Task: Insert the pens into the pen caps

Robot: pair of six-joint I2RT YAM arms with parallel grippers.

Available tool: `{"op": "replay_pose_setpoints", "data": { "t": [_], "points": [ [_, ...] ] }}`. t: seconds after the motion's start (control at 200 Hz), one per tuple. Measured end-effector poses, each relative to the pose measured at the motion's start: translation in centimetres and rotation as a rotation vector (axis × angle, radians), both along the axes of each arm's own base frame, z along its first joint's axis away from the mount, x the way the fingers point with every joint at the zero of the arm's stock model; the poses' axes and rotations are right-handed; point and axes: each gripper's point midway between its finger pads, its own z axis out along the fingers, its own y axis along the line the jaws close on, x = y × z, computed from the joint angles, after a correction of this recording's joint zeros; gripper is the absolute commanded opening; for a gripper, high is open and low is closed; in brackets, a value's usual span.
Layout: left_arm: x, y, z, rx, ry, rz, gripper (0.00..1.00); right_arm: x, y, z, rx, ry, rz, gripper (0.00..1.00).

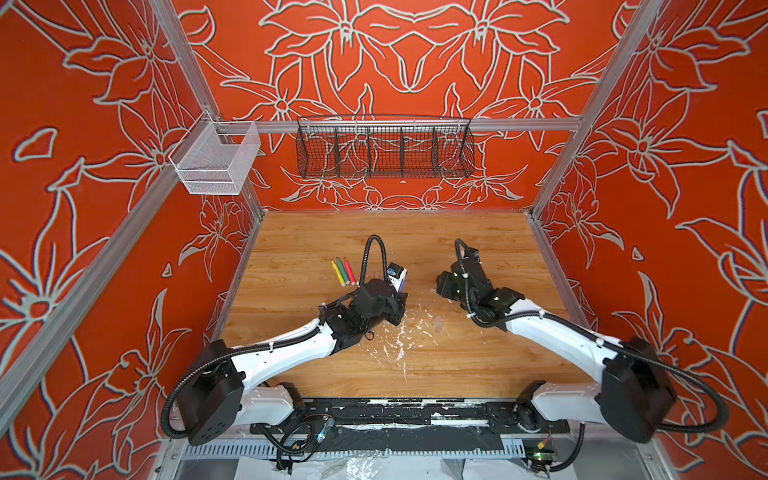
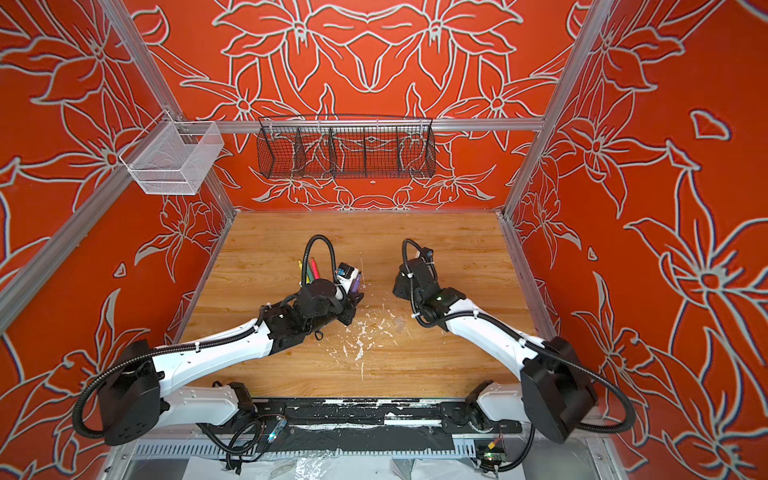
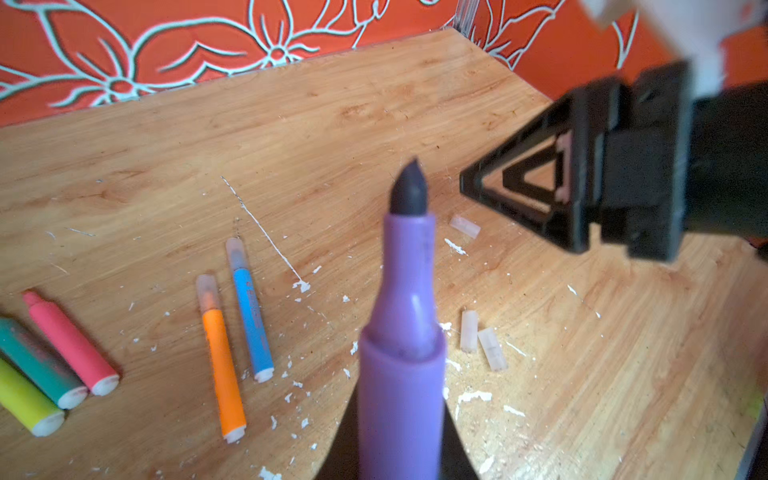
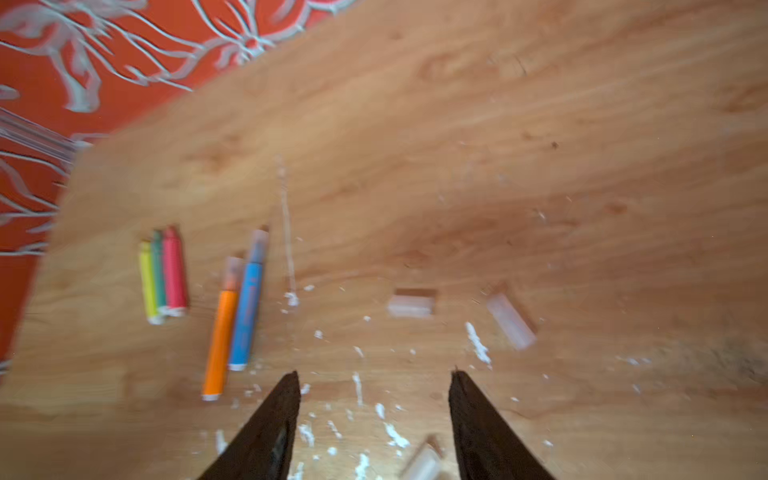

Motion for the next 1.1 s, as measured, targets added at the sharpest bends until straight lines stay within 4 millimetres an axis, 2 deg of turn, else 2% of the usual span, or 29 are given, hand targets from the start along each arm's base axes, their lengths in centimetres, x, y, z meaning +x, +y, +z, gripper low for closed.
{"op": "replay_pose_setpoints", "data": {
  "t": [0.11,0.305,0.49,0.676,1.101],
  "points": [
    [0.2,0.2,0.0,0.007,-0.005,0.015,0.0,-0.6,-0.9,-2.0,-0.098,0.105,-0.009,0.59],
    [0.3,0.4,0.0,0.008,-0.007,0.024,0.0,-1.8,-2.0,-3.1,-0.183,0.17,0.034,0.6],
    [0.3,0.5,-0.1,0.016,-0.005,0.031,0.0,-2.1,-0.8,-3.8,-0.173,0.215,0.112,0.58],
    [0.2,0.6,-0.1,0.016,-0.004,0.03,0.0,-2.3,-0.2,-6.4,-0.187,0.298,0.142,0.58],
    [0.2,0.6,-0.2,0.017,-0.002,0.029,0.0,-2.0,1.5,-7.0,-0.161,0.336,0.206,0.56]
  ]
}}
